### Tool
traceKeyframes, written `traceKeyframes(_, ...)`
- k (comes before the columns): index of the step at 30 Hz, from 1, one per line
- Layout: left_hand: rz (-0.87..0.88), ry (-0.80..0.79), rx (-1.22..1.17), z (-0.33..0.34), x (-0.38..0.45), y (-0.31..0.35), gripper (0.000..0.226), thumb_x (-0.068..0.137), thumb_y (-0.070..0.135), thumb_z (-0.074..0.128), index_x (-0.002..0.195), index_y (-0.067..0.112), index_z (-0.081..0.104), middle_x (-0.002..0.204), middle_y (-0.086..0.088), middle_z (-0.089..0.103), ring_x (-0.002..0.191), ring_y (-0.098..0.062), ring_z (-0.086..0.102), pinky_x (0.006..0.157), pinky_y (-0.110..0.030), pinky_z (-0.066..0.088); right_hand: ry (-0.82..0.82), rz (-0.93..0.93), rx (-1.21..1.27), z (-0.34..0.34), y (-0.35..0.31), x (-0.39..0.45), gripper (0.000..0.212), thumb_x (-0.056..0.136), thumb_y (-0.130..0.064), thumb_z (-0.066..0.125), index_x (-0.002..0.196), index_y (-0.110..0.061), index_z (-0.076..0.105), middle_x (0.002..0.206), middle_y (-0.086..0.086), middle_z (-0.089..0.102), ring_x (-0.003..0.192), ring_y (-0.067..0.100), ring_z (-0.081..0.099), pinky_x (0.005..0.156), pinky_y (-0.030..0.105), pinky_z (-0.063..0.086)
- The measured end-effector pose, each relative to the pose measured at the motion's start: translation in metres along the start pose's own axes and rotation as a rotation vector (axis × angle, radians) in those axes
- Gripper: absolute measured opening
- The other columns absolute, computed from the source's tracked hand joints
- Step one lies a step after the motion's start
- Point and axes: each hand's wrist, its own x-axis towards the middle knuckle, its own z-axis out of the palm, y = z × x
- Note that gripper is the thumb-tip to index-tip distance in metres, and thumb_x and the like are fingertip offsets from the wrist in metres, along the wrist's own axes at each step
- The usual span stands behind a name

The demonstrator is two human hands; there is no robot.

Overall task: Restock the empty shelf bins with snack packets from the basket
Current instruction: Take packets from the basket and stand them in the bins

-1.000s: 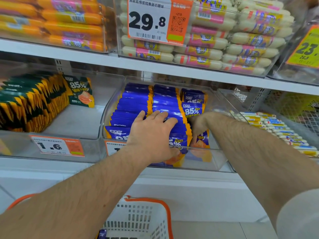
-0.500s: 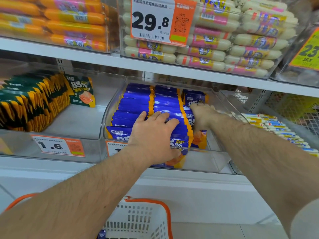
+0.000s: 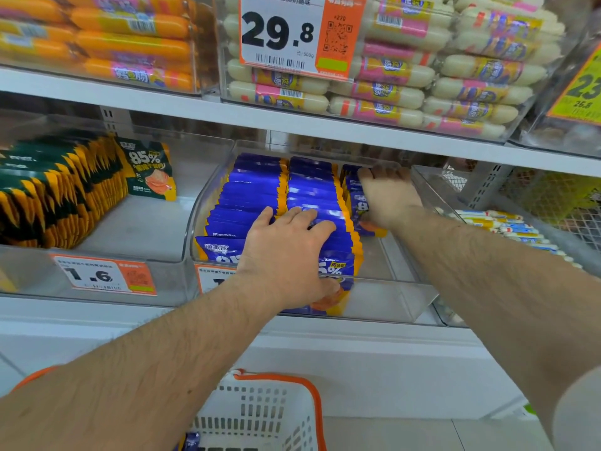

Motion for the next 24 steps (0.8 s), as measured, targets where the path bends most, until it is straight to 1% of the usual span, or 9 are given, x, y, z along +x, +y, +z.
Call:
traceKeyframes(2, -0.001, 0.005, -0.004, 0.0, -0.001, 0.001, 0.085, 0.076, 0.077, 0.052, 0.145, 0.037, 0.024, 0.158, 0.005, 0.023, 0.146, -0.017, 0.021, 0.12, -0.049, 0.012, -0.019, -0.005, -0.031, 0.003, 0.0, 0.002, 0.093, 0.061, -0.038, 0.089, 0.135, -0.015, 0.039, 0.13, 0.012, 0.052, 0.121, 0.033, 0.049, 0.103, 0.042, 0.039)
traceKeyframes(4, -0.002, 0.008, -0.004, 0.0, -0.001, 0.001, 0.084, 0.076, 0.077, 0.052, 0.145, 0.037, 0.025, 0.158, 0.004, 0.024, 0.146, -0.018, 0.021, 0.12, -0.049, 0.012, 0.0, 0.007, -0.061, 0.008, -0.003, 0.004, 0.099, 0.058, -0.045, 0.089, 0.138, -0.016, 0.038, 0.132, 0.013, 0.052, 0.123, 0.034, 0.047, 0.105, 0.043, 0.038)
traceKeyframes(7, 0.001, 0.009, -0.006, 0.0, -0.001, 0.001, 0.083, 0.077, 0.076, 0.052, 0.145, 0.037, 0.025, 0.158, 0.004, 0.024, 0.146, -0.018, 0.021, 0.12, -0.049, 0.011, 0.023, 0.03, -0.126, 0.004, -0.005, 0.006, 0.122, 0.053, -0.057, 0.088, 0.15, -0.021, 0.024, 0.145, 0.019, 0.039, 0.135, 0.04, 0.036, 0.111, 0.051, 0.029)
traceKeyframes(9, 0.002, 0.014, -0.007, 0.001, -0.001, 0.0, 0.083, 0.077, 0.075, 0.051, 0.145, 0.037, 0.024, 0.158, 0.004, 0.023, 0.146, -0.018, 0.02, 0.12, -0.049, 0.011, 0.004, 0.042, -0.135, -0.001, -0.001, 0.009, 0.132, 0.049, -0.061, 0.088, 0.153, -0.019, 0.019, 0.152, 0.018, 0.032, 0.139, 0.04, 0.031, 0.114, 0.053, 0.024)
traceKeyframes(12, 0.001, 0.014, 0.001, 0.001, -0.001, 0.001, 0.083, 0.078, 0.075, 0.052, 0.145, 0.036, 0.024, 0.158, 0.003, 0.023, 0.146, -0.019, 0.02, 0.12, -0.049, 0.011, -0.047, 0.031, -0.003, -0.003, 0.004, 0.014, 0.128, 0.05, -0.057, 0.09, 0.151, -0.018, 0.022, 0.153, 0.012, 0.035, 0.139, 0.036, 0.035, 0.115, 0.048, 0.028)
traceKeyframes(14, 0.0, 0.008, -0.003, 0.001, 0.0, 0.002, 0.083, 0.078, 0.075, 0.051, 0.146, 0.036, 0.023, 0.159, 0.003, 0.022, 0.147, -0.019, 0.019, 0.12, -0.049, 0.011, -0.058, 0.025, 0.042, -0.006, 0.003, 0.016, 0.123, 0.053, -0.054, 0.09, 0.15, -0.019, 0.024, 0.153, 0.011, 0.036, 0.138, 0.035, 0.036, 0.115, 0.047, 0.03)
traceKeyframes(24, 0.005, -0.004, -0.005, 0.001, 0.003, 0.002, 0.083, 0.078, 0.075, 0.052, 0.146, 0.037, 0.022, 0.158, 0.004, 0.023, 0.147, -0.018, 0.02, 0.12, -0.049, 0.011, -0.074, 0.046, 0.072, -0.007, 0.001, 0.011, 0.109, 0.06, -0.047, 0.09, 0.147, -0.018, 0.032, 0.148, 0.01, 0.043, 0.134, 0.034, 0.042, 0.112, 0.046, 0.036)
